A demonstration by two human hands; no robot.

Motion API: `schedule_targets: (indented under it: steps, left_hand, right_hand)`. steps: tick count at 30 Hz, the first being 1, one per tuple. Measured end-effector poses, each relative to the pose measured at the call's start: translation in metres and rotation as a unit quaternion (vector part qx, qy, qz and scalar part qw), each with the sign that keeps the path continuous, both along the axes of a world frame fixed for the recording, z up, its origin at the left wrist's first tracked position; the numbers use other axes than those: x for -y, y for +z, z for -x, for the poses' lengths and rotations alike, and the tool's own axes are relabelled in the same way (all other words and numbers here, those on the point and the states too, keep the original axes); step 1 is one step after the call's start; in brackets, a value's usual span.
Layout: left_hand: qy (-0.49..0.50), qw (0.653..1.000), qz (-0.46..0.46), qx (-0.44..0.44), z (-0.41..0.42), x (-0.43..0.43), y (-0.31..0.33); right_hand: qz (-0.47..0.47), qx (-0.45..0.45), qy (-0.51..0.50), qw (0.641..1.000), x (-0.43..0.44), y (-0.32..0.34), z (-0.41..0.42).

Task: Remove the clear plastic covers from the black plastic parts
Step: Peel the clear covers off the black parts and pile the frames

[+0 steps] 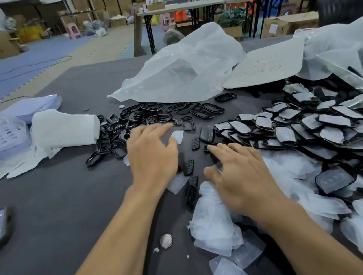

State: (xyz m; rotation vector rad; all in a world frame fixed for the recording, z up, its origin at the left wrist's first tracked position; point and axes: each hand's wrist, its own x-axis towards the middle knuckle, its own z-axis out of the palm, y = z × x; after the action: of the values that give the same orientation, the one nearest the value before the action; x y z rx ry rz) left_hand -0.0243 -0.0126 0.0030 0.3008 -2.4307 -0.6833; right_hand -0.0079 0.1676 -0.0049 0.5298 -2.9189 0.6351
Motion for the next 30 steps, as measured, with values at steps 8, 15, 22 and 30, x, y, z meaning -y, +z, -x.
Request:
schedule_targets:
  steps: [8, 15, 22, 30]
  left_hand:
    - [-0.110, 0.976, 0.084, 0.170, 0.068, -0.011, -0.005]
    - [-0.027, 0.998, 0.051, 0.015, 0.043, -0.015, -0.003]
    - [-0.009, 0.983, -0.151, -0.101, -0.008, -0.026, 0.007]
    - [0.066, 0.959, -0.272, -0.049, -0.068, -0.010, 0.008]
  right_hand:
    - [-0.034, -0.025, 0.004, 0.999, -0.002, -0.008, 0.007]
    - [0.080, -0.014, -0.015, 0.997, -0.004, -0.002, 0.007]
    - [0.034, -0.012, -0.042, 0.998, -0.004, -0.002, 0.006]
    - [-0.011, -0.010, -0.024, 1.000, -0.002, 0.005, 0.004]
